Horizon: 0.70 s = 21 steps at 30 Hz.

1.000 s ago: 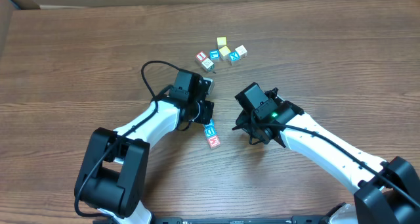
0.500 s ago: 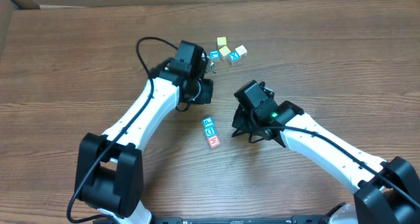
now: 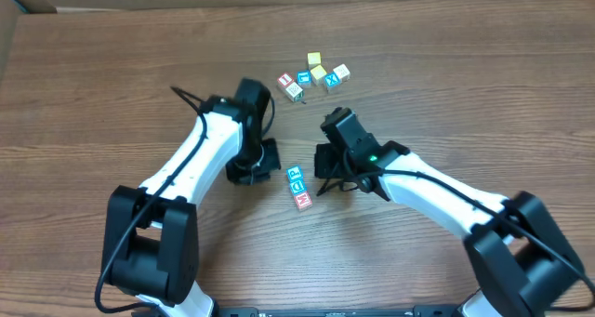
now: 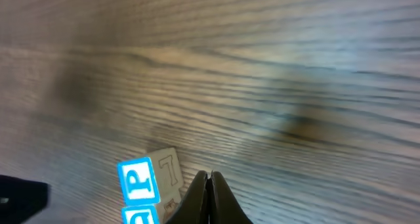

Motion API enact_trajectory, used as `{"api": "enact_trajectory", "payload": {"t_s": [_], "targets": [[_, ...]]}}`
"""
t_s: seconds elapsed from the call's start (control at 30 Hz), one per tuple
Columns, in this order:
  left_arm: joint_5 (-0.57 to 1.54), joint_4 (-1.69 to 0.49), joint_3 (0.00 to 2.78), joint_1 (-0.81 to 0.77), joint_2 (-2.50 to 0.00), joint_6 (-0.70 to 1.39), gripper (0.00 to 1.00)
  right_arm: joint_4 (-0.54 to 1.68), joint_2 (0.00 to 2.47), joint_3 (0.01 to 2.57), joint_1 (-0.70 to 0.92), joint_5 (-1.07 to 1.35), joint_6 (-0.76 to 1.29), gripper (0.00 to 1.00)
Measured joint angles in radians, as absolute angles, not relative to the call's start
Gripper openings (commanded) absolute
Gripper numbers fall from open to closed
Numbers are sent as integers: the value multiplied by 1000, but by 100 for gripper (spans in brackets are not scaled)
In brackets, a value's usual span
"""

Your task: Flip 3 blocks

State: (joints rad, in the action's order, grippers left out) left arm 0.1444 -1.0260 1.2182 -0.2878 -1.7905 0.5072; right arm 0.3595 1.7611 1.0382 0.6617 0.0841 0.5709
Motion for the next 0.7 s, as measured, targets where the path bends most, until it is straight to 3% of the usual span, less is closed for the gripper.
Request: {"api": "enact_trajectory", "payload": {"t_s": [0.33, 0.7], "targets": [[285, -765, 1026, -288, -1792, 526, 4, 330, 1782, 1038, 662, 123, 545, 4], [344, -748, 1022, -288, -1792, 527, 4, 330, 1784, 1038, 662, 126, 542, 4]]}}
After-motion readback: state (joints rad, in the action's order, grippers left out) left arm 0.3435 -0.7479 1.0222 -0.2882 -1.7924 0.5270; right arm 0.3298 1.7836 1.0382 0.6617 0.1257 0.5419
